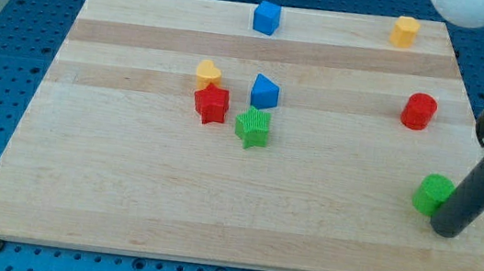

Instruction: Place the green circle diagonal to the cube

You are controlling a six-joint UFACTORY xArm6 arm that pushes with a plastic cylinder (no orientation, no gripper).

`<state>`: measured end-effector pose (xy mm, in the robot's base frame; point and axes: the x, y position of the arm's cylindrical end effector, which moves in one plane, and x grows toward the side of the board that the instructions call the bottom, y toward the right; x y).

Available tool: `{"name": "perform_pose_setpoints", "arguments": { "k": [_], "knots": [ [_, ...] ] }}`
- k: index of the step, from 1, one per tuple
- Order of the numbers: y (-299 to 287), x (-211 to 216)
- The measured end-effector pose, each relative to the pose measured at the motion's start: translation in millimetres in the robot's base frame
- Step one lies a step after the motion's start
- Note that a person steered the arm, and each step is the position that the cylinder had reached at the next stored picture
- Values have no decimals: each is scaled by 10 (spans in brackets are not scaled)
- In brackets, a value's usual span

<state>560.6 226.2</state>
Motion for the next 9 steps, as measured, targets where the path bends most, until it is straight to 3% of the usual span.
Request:
{"name": "perform_pose_setpoints", "arguments": {
  "k": [2, 9],
  "knots": [
    [106, -115],
    [-515, -639]
  ]
}}
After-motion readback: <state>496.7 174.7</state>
